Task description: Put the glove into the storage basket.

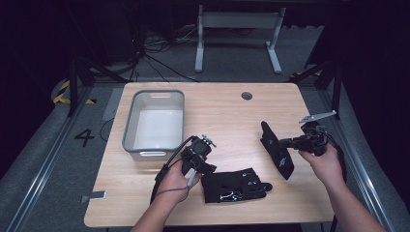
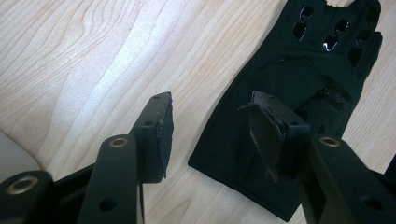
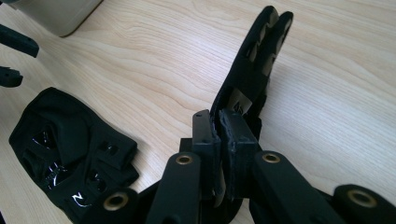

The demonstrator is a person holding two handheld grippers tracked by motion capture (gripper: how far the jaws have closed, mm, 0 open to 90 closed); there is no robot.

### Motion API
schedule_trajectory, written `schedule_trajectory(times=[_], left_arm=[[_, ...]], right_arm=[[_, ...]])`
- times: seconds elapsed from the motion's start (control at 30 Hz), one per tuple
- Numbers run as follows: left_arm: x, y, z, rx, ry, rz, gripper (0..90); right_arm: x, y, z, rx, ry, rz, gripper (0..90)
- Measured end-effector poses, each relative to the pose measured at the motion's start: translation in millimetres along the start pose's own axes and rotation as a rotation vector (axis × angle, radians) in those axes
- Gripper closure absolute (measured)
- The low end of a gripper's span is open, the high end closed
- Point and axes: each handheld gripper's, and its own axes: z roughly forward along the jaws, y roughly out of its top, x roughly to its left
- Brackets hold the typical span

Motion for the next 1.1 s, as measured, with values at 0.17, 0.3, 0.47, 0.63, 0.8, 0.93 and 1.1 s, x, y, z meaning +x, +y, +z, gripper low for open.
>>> schedule_trajectory(times=[0.17,0.3,0.47,0.63,0.8,0.93,1.1], left_arm=[[0.1,0.0,0.0,0.0,-0.002,0.0,50.0],[-0.2,0.1,0.8,0.003,-0.001,-0.005,50.0],[-0.8,0.4,0.6,0.001,-0.001,0.0,50.0],[-0.6,0.2,0.4,0.001,0.001,0.0,50.0],[-3.1,1.5,1.8,0.0,-0.006,0.006,50.2],[-7.8,3.6,1.0,-0.011,-0.025,0.012,51.5],[-15.5,5.4,1.8,-0.018,-0.037,0.028,53.1]], right_arm=[[-6.8,-5.5,-5.2,0.009,-0.048,0.012,83.9],[-12.0,-9.0,-7.9,0.042,-0.116,0.02,83.7],[-17.6,-11.7,-6.5,0.068,-0.211,0.037,70.8],[-22.6,-13.2,-9.5,0.053,-0.251,0.036,65.8],[-21.6,-10.2,-11.1,0.06,-0.237,0.015,64.7],[-16.2,-1.7,-6.3,0.089,-0.221,-0.03,64.9],[-11.5,8.4,4.1,0.137,-0.218,-0.092,65.1]])
